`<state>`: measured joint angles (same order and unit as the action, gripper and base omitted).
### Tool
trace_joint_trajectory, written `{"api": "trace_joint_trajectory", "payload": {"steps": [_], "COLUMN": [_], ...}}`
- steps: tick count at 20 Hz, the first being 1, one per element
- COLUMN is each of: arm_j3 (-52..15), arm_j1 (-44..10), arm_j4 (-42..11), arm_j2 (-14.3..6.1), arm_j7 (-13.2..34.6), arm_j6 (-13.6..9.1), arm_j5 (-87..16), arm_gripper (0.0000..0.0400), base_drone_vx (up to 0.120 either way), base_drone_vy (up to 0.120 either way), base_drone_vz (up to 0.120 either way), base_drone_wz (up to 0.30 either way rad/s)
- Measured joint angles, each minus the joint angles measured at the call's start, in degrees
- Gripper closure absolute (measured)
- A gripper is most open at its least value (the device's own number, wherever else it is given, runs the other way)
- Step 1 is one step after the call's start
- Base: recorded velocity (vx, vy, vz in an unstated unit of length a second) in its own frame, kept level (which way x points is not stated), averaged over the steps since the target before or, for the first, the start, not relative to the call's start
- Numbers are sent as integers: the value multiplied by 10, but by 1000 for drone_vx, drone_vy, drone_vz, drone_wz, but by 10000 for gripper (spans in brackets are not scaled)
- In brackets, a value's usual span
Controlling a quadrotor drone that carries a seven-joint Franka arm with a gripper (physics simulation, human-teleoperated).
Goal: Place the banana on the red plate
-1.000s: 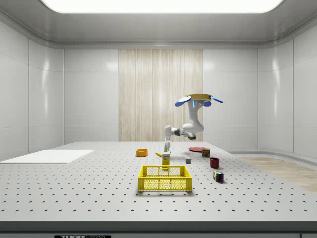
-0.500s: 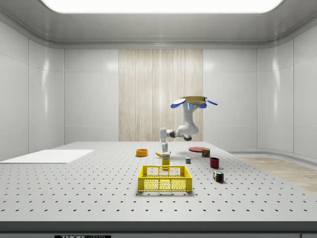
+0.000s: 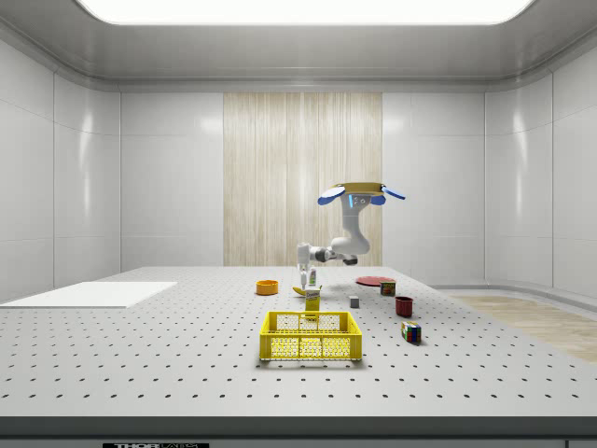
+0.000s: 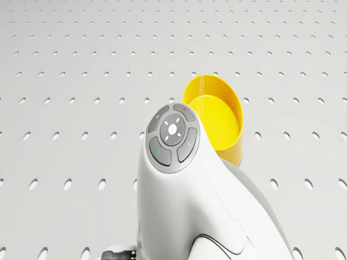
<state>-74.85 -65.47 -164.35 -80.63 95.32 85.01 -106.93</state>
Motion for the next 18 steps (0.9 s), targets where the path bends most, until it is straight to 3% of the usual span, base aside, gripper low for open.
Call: {"api": "trace_joint_trajectory", "payload": {"steps": [4,17,18], "arm_j3": [10,69,71], "arm_j1": [-1,-9,-10], "arm_j4": [2,19,20], "arm_j2": [-6,-21,-22], "arm_j7": [0,-1,-1], "arm_j6": [9,45,47], "arm_j5": [-8,-61,-63], "arm_gripper": [0,0,20], "base_drone_vx": [-110,0,0], "base_drone_vy": [0,0,0], "base_drone_vz": [0,0,0], "base_drone_wz": [0,0,0]}}
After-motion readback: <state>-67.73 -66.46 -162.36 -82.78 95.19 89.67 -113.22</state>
